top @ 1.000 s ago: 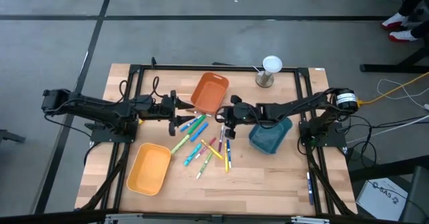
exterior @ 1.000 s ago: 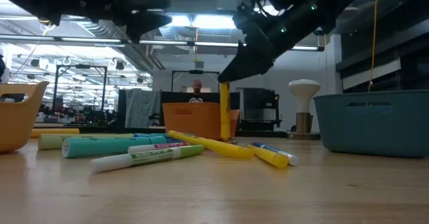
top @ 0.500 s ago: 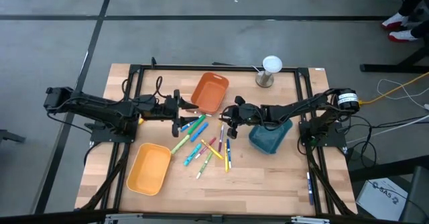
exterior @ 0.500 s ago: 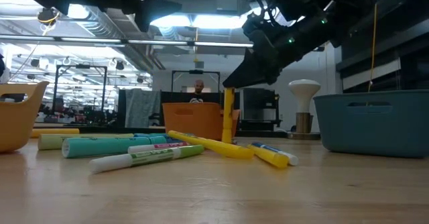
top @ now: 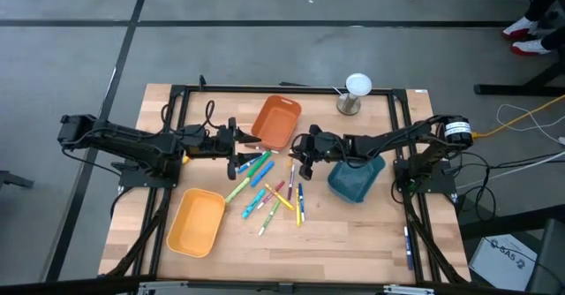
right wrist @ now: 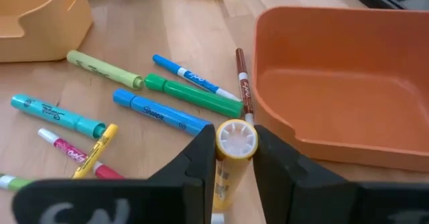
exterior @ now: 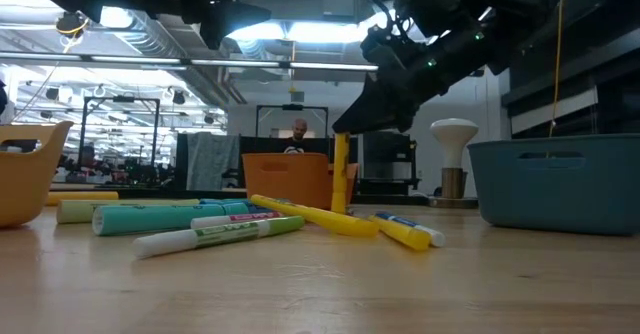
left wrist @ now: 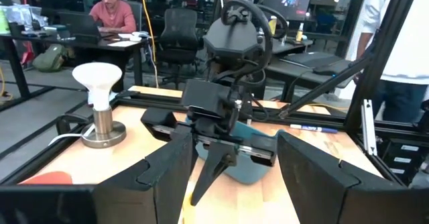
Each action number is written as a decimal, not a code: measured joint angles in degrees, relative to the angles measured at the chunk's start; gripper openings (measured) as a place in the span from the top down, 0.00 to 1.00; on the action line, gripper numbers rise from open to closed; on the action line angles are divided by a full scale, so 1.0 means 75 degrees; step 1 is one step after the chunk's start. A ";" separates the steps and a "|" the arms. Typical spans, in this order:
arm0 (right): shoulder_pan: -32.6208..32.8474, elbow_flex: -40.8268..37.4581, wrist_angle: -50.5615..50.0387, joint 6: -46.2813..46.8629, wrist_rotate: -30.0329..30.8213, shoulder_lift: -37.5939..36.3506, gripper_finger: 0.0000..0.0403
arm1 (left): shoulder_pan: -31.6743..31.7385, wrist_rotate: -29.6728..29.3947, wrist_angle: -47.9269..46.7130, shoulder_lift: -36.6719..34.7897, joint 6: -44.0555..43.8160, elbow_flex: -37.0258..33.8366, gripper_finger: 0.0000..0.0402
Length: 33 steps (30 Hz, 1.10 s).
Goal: Pick & Place Markers
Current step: Put the right yellow highlighter pen into the orange bin
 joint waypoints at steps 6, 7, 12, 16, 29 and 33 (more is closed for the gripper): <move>0.0000 -0.0008 -0.0011 -0.0008 -0.0084 0.0008 0.81 | 0.0000 0.0000 -0.0075 0.0000 -0.0003 0.0000 0.47; 0.0000 -0.0008 -0.0015 -0.0005 -0.0087 0.0009 0.81 | 0.0000 0.0000 -0.0096 -0.0003 -0.0003 0.0000 0.47; 0.0000 -0.0020 0.0087 -0.0006 -0.0122 0.0017 0.81 | 0.0000 0.0000 -0.0105 -0.0003 0.0000 -0.0003 0.47; 0.0000 0.0192 0.0186 -0.0074 -0.0175 0.0017 0.81 | 0.0000 0.0000 -0.0105 -0.0003 0.0003 -0.0003 0.47; 0.0009 0.1624 -0.1124 -0.0773 -0.0665 -0.0337 0.81 | 0.0010 0.0064 -0.0140 -0.0217 -0.0128 -0.0009 0.47; 0.0009 0.1630 -0.1336 -0.0801 -0.0660 -0.0854 0.81 | 0.0012 0.0071 -0.0285 -0.0219 -0.0128 -0.0009 0.47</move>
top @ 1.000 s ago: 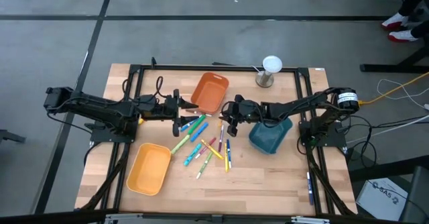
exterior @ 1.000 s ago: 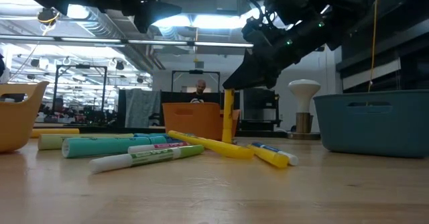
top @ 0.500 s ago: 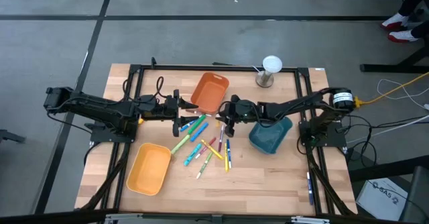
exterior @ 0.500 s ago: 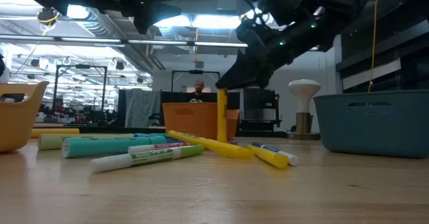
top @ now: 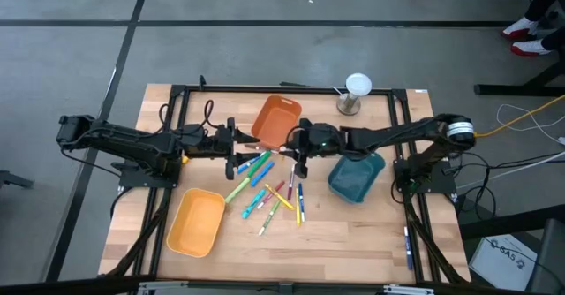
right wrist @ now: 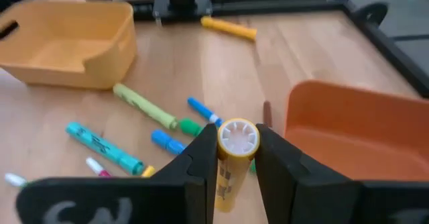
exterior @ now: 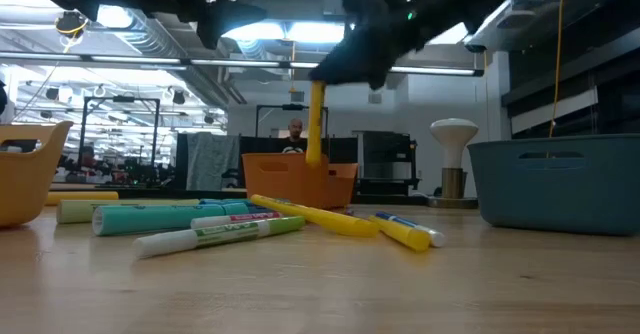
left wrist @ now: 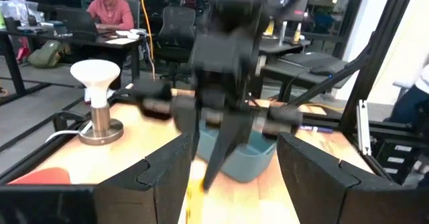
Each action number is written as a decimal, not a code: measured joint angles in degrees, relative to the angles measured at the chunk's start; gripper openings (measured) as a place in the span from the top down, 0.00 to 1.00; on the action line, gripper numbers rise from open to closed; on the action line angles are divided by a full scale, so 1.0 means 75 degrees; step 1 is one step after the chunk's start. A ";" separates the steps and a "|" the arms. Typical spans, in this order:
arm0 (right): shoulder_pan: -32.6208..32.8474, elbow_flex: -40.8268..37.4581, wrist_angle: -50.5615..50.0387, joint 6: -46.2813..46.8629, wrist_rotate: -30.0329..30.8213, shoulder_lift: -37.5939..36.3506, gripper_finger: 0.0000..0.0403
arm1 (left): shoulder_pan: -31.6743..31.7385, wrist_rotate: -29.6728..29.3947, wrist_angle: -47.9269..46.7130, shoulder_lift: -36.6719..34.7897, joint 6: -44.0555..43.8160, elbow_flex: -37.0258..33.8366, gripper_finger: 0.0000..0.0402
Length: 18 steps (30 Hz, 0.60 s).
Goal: Pick & Place Markers
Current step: Put the right yellow highlighter pen into the orange bin
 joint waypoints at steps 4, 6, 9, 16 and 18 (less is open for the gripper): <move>0.0000 0.0017 -0.0647 0.0051 0.0124 -0.0607 0.80 | 0.0006 -0.0007 -0.0093 0.0000 0.0000 0.0000 0.47; 0.0000 0.0017 -0.0828 0.0050 0.0311 -0.0804 0.80 | 0.0006 -0.0007 -0.0096 0.0000 0.0000 0.0000 0.47; -0.0034 0.0017 -0.0752 0.0014 0.0462 -0.1060 0.80 | 0.0006 -0.0007 -0.0145 0.0000 -0.0020 0.0000 0.47; -0.0487 0.0020 -0.0363 -0.0045 0.0762 -0.1238 0.80 | 0.0006 -0.0014 -0.0222 0.0000 -0.0012 0.0000 0.47; -0.0729 0.0020 -0.0106 -0.0051 0.0771 -0.1193 0.80 | 0.0006 -0.0022 -0.0225 0.0000 -0.0012 0.0000 0.47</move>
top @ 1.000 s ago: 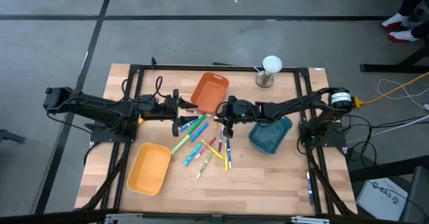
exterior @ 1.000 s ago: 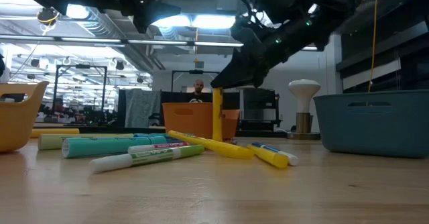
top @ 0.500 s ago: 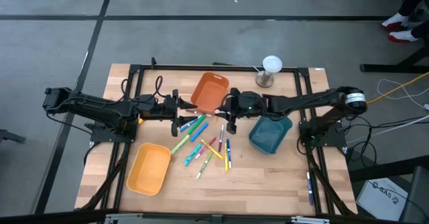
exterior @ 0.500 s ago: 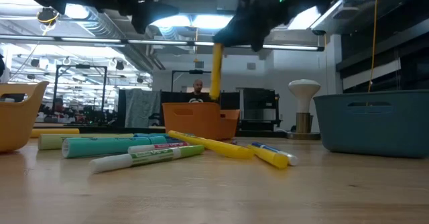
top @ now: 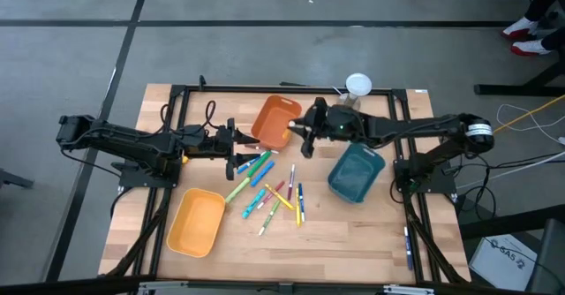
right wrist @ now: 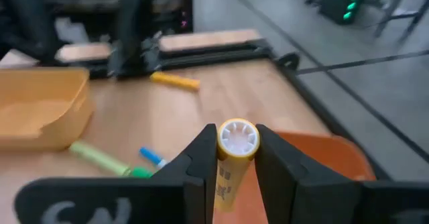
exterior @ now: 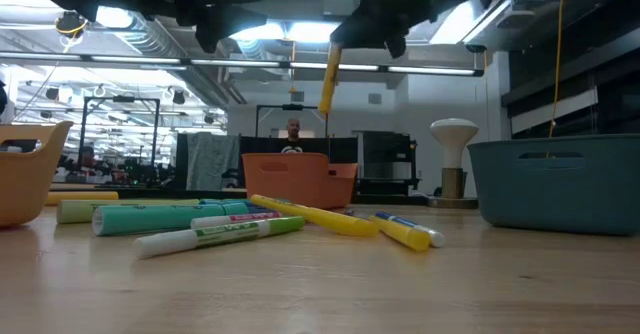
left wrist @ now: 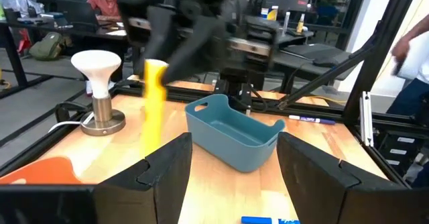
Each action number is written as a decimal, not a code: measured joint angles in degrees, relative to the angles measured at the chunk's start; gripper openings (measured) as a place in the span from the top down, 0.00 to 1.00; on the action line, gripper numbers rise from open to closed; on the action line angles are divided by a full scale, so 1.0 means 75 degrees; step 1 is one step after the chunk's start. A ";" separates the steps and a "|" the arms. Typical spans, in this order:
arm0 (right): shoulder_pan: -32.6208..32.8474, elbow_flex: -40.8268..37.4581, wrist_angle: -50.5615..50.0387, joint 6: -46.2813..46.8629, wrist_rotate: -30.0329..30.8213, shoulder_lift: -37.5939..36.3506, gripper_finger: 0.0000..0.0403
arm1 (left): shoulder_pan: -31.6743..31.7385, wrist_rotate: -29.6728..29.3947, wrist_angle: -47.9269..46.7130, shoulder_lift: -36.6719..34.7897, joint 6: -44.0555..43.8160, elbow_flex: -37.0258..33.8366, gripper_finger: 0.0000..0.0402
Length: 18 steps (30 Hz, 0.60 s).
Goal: Pick & Place Markers
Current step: Put the right yellow highlighter pen into the orange bin
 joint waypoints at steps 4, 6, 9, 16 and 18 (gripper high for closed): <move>-0.0557 0.0003 0.0351 0.0076 0.0007 0.0175 0.80 | 0.0000 -0.0016 -0.0003 0.0000 0.0000 0.0000 0.47; -0.0844 0.0003 0.0467 0.0240 0.0006 0.0281 0.80 | 0.0000 -0.0017 0.0000 0.0000 0.0003 0.0000 0.47; -0.1214 0.0003 0.0601 0.0493 0.0001 0.0514 0.80 | 0.0000 -0.0023 -0.0003 0.0001 0.0009 0.0000 0.47; -0.1838 0.0003 0.1296 0.1270 -0.1012 0.1383 0.80 | 0.0000 -0.0026 0.0000 0.0003 -0.0079 0.0000 0.47; -0.1961 0.0003 0.1556 0.1451 -0.1312 0.1624 0.80 | 0.0000 -0.0026 -0.0003 0.0003 -0.0232 0.0000 0.47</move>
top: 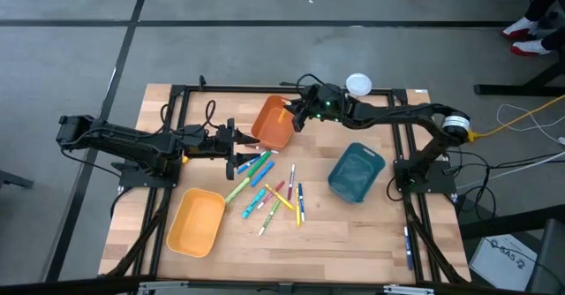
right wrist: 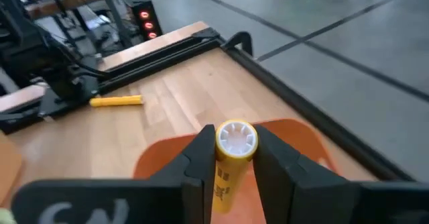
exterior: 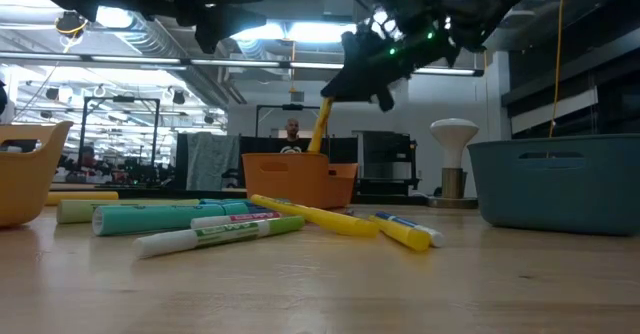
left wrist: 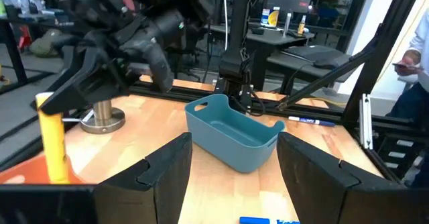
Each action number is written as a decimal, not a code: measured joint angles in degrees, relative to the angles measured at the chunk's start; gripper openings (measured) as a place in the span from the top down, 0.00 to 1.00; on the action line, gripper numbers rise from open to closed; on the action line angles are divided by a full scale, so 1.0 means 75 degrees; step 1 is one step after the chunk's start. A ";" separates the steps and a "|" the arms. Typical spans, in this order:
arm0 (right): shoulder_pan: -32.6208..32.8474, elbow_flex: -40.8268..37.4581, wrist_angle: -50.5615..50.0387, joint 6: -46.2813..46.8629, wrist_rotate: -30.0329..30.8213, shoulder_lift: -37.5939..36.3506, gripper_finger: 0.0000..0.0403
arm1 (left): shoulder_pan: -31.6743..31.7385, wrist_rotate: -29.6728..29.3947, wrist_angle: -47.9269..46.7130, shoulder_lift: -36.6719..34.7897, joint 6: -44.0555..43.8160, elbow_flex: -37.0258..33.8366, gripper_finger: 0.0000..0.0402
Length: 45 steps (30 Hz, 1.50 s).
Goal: Pick & Place Markers
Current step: Put the right yellow highlighter pen into the orange bin, then put the blue highlighter pen into the orange bin
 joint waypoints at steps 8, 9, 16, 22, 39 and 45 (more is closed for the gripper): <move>-0.0392 0.0001 0.0181 0.0694 -0.0619 0.0428 0.80 | 0.0000 0.0003 0.0000 0.0000 -0.0152 0.0000 0.47; -0.0411 0.0003 0.0183 0.0755 -0.0709 0.0469 0.80 | 0.0000 0.0003 0.0000 0.0000 -0.0152 0.0000 0.47; -0.0417 0.0003 0.0172 0.0627 -0.0841 0.0708 0.68 | 0.0000 0.0006 0.0000 0.0000 -0.0156 0.0000 0.47; -0.0420 0.0012 0.0175 0.0117 -0.0841 0.0724 0.46 | 0.0000 0.0006 -0.0004 0.0000 -0.0160 0.0000 0.47; 0.0995 0.1818 -0.2790 -0.1840 -0.2255 0.0676 0.35 | -0.0002 0.0663 -0.1018 0.0003 -0.0361 0.0000 0.47; 0.1810 0.2107 -0.3743 -0.2486 -0.1164 0.0674 0.37 | 0.0000 0.0856 -0.1689 0.0003 -0.0290 0.0000 0.47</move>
